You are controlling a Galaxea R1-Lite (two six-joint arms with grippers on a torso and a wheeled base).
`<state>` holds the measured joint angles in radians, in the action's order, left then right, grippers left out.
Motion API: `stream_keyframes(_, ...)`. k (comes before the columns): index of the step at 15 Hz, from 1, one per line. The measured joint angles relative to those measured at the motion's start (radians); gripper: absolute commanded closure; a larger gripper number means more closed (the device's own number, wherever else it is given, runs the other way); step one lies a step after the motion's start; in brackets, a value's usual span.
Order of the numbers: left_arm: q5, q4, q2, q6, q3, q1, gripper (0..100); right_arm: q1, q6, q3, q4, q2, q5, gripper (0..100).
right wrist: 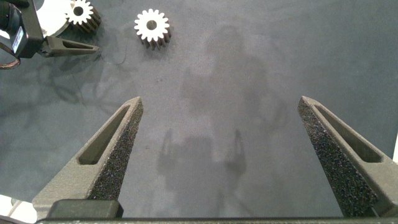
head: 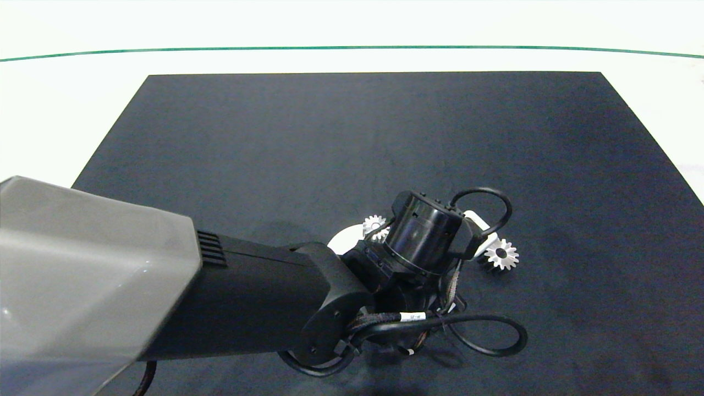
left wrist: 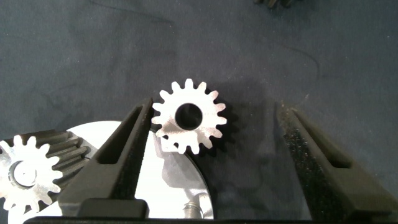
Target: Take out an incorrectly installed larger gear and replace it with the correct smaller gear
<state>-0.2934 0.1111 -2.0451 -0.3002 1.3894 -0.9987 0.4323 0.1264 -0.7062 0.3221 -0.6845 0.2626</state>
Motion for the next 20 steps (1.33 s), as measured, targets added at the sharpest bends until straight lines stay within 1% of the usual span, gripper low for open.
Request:
stream_keyframes(2, 0.0, 0.0, -0.002, 0.0, -0.002, 0.0, 29, 0.0, 0.0, 0.0, 0.0, 0.001, 0.0, 0)
stream_keyframes(9, 0.0, -0.001, -0.002, 0.0, -0.006, -0.003, 44, 0.0, -0.001, 0.002, 0.0, 0.006, 0.0, 0)
stream_keyframes(11, 0.0, 0.0, -0.008, 0.0, 0.0, -0.004, 47, 0.0, -0.006, 0.006, 0.0, 0.006, 0.0, 0)
stream_keyframes(18, 0.001, 0.0, -0.022, 0.0, 0.009, -0.003, 62, 0.0, -0.007, 0.009, 0.0, 0.006, 0.0, 0)
stream_keyframes(20, 0.001, 0.0, -0.022, 0.0, 0.009, -0.003, 65, 0.0, -0.007, 0.009, 0.0, 0.006, 0.0, 0)
